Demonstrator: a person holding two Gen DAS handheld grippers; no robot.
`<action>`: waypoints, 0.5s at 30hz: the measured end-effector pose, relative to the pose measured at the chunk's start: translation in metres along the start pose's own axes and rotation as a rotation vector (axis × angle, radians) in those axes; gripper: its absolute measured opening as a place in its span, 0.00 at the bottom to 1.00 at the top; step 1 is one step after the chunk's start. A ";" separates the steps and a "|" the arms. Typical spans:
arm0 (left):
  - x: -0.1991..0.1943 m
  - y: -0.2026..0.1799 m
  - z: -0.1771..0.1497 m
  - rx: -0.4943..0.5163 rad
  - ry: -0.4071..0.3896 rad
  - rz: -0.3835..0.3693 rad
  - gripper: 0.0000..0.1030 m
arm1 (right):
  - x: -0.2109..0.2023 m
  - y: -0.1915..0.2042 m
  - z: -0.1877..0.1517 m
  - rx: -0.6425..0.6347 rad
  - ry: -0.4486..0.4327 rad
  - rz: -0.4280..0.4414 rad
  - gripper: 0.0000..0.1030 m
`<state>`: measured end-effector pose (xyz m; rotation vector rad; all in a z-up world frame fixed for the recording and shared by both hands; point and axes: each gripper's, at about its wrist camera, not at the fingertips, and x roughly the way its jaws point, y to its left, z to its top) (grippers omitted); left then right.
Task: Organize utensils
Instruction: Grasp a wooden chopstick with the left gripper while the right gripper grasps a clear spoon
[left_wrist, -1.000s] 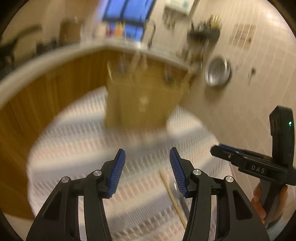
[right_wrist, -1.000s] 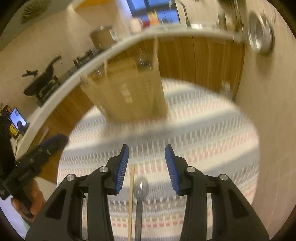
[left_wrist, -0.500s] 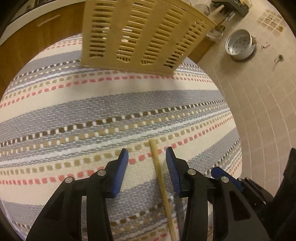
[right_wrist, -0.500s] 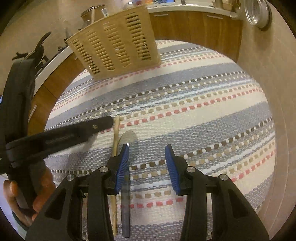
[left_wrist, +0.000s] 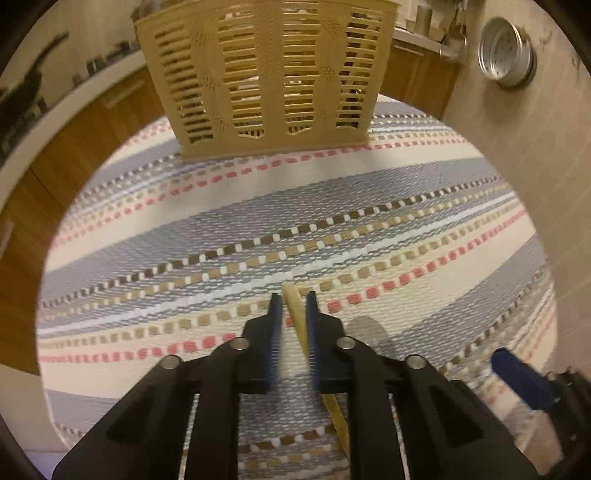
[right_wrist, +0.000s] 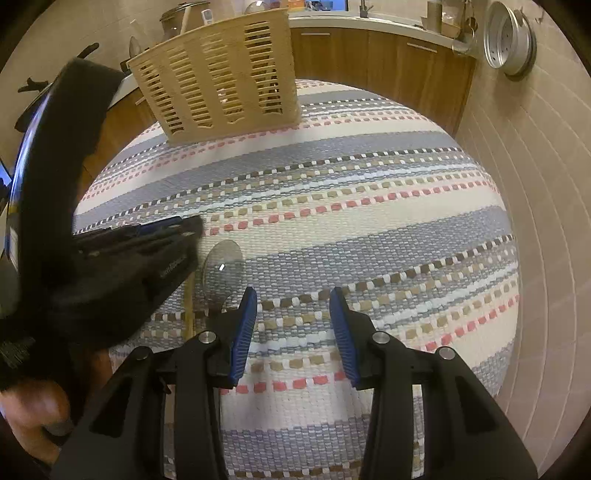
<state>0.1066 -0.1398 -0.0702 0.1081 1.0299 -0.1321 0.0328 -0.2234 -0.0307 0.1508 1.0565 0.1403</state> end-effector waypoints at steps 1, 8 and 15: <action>0.000 0.000 0.000 0.006 -0.002 -0.003 0.07 | -0.001 0.001 0.000 -0.003 0.001 0.008 0.37; -0.001 0.045 0.001 -0.041 0.048 -0.182 0.04 | 0.008 0.019 0.000 -0.033 0.083 0.105 0.37; -0.006 0.094 -0.012 -0.061 0.058 -0.212 0.04 | 0.023 0.050 0.001 -0.106 0.136 0.064 0.30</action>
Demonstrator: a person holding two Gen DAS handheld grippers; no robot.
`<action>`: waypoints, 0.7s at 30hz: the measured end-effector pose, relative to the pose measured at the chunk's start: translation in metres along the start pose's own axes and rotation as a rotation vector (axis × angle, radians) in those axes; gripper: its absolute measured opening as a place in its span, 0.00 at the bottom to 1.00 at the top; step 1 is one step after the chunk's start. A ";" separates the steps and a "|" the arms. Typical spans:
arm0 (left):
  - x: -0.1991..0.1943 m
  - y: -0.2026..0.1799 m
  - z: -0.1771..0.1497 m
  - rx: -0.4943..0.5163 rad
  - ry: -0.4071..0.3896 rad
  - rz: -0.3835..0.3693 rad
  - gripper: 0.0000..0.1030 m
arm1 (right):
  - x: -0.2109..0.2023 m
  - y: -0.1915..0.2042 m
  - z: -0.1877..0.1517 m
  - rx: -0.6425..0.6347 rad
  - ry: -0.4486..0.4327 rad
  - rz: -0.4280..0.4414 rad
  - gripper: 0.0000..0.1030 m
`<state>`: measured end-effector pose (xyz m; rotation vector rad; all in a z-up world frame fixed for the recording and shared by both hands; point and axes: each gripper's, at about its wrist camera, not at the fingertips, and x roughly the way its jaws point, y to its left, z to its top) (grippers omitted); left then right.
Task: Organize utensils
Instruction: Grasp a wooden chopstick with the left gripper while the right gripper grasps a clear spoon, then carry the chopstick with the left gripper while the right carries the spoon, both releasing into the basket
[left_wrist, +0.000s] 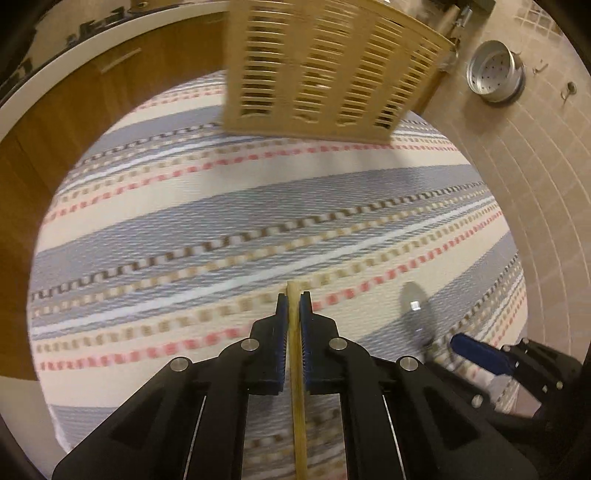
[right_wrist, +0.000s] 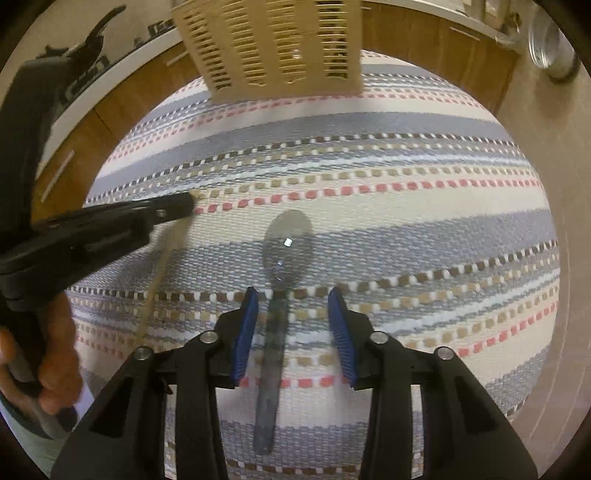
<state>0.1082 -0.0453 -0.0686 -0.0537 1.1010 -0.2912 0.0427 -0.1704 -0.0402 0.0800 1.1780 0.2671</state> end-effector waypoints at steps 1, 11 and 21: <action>-0.002 0.005 -0.001 -0.005 -0.002 0.003 0.04 | 0.003 0.005 0.003 -0.009 0.008 -0.013 0.30; -0.019 0.025 -0.006 -0.003 -0.026 -0.031 0.04 | 0.017 0.029 0.021 -0.122 0.074 -0.119 0.09; -0.063 0.023 -0.005 0.005 -0.199 -0.116 0.04 | -0.034 0.014 0.023 -0.085 -0.131 -0.021 0.09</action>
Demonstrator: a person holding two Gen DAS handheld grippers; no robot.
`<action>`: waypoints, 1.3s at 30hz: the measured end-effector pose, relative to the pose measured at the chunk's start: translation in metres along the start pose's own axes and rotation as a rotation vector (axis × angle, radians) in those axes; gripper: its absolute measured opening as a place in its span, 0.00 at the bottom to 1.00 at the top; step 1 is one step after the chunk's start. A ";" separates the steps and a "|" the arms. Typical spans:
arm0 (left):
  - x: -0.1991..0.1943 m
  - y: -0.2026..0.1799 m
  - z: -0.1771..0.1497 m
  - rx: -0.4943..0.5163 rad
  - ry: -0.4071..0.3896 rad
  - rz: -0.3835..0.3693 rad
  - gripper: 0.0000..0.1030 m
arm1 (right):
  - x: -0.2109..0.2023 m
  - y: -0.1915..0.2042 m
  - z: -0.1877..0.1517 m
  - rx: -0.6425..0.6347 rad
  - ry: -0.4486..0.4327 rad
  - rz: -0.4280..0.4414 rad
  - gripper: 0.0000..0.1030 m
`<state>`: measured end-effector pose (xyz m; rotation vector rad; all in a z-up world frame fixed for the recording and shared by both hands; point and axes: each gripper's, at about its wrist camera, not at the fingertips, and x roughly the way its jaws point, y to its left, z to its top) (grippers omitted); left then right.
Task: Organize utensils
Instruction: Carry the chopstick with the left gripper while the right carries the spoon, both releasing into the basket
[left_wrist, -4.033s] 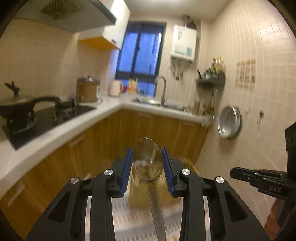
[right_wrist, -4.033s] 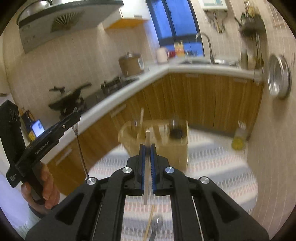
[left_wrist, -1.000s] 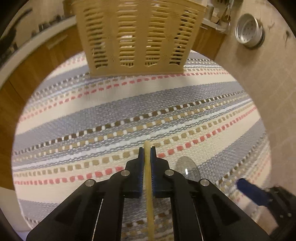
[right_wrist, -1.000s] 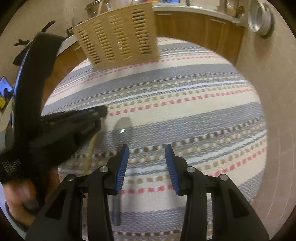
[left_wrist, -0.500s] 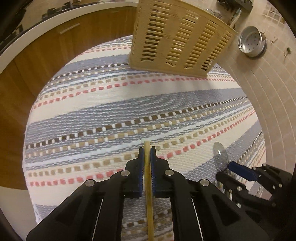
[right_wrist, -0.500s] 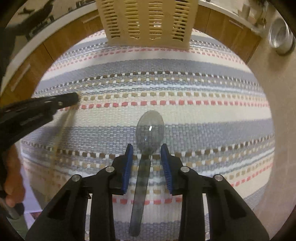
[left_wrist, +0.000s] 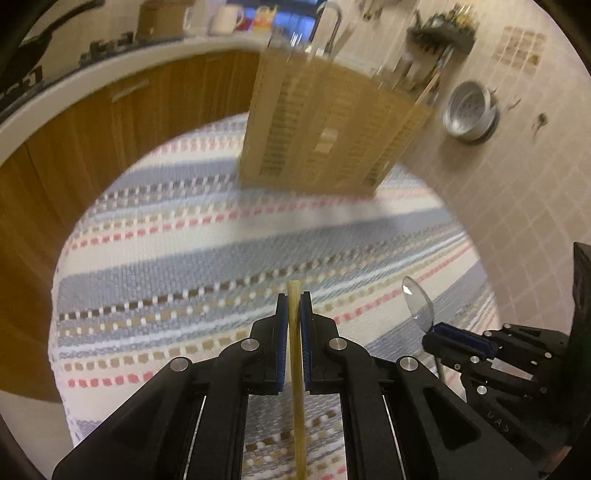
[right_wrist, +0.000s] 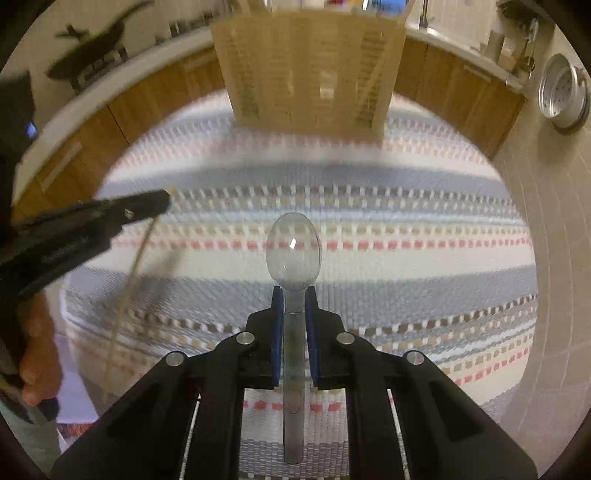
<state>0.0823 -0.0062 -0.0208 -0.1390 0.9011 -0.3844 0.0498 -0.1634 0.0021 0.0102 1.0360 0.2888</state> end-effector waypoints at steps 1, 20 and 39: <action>-0.008 -0.003 0.002 0.006 -0.029 -0.009 0.04 | -0.006 -0.001 0.002 0.002 -0.024 0.007 0.09; -0.101 -0.033 0.082 0.032 -0.521 -0.005 0.04 | -0.091 -0.023 0.071 0.029 -0.401 0.024 0.09; -0.084 -0.020 0.186 -0.050 -0.878 -0.066 0.04 | -0.072 -0.042 0.176 0.050 -0.714 -0.111 0.09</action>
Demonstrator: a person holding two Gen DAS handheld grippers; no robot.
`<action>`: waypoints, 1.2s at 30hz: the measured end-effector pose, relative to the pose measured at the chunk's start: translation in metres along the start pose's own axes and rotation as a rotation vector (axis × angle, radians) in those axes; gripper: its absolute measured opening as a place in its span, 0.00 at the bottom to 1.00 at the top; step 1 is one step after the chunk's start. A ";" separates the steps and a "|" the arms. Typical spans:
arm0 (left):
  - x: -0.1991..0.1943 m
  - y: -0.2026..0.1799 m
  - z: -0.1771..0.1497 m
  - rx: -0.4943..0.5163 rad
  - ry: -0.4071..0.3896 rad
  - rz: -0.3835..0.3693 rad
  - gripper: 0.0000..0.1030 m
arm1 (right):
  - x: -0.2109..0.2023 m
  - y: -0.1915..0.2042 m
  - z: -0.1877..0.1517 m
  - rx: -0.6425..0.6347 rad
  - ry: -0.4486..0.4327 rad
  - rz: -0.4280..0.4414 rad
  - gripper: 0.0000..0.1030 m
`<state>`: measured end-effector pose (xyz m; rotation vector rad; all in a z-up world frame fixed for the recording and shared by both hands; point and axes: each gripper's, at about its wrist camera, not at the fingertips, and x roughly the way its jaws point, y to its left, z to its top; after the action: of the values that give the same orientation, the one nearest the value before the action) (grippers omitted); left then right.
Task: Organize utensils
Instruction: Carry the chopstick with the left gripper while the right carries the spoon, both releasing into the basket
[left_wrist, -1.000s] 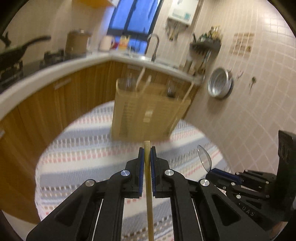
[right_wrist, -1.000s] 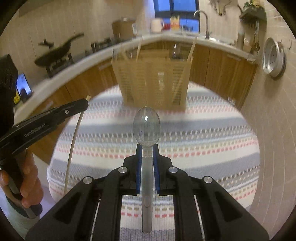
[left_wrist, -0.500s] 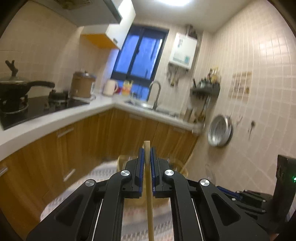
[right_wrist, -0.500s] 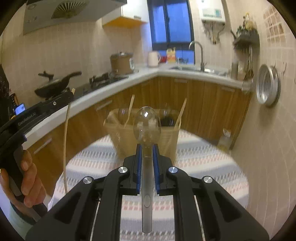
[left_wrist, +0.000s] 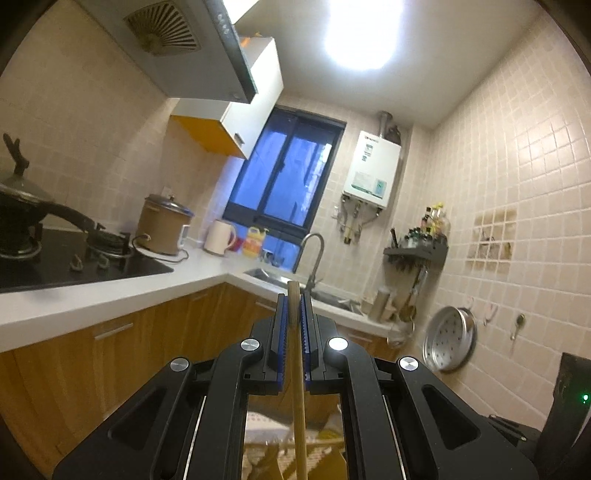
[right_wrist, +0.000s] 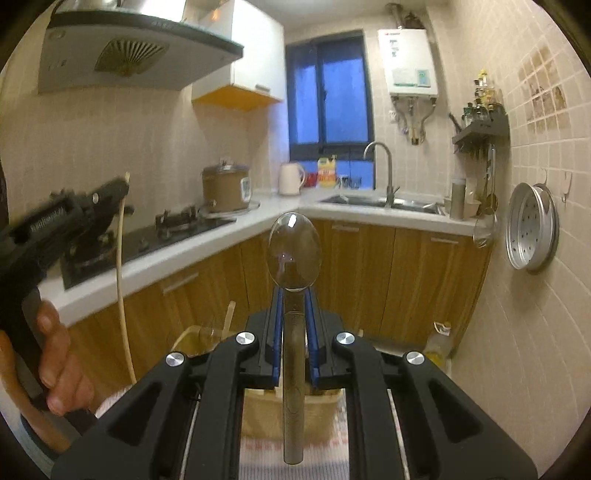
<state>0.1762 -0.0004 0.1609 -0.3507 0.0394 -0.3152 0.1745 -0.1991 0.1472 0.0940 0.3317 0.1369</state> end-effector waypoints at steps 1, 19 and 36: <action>0.004 0.003 -0.002 -0.012 -0.003 0.000 0.04 | 0.002 -0.002 0.000 0.007 -0.009 -0.006 0.09; 0.046 0.007 -0.016 0.061 -0.093 0.091 0.04 | 0.041 -0.015 -0.017 0.043 -0.167 0.033 0.09; 0.039 0.015 -0.051 0.107 -0.042 0.128 0.05 | 0.040 -0.023 -0.054 0.073 -0.175 0.075 0.10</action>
<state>0.2135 -0.0159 0.1081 -0.2468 0.0034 -0.1820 0.1966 -0.2119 0.0814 0.1896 0.1589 0.1899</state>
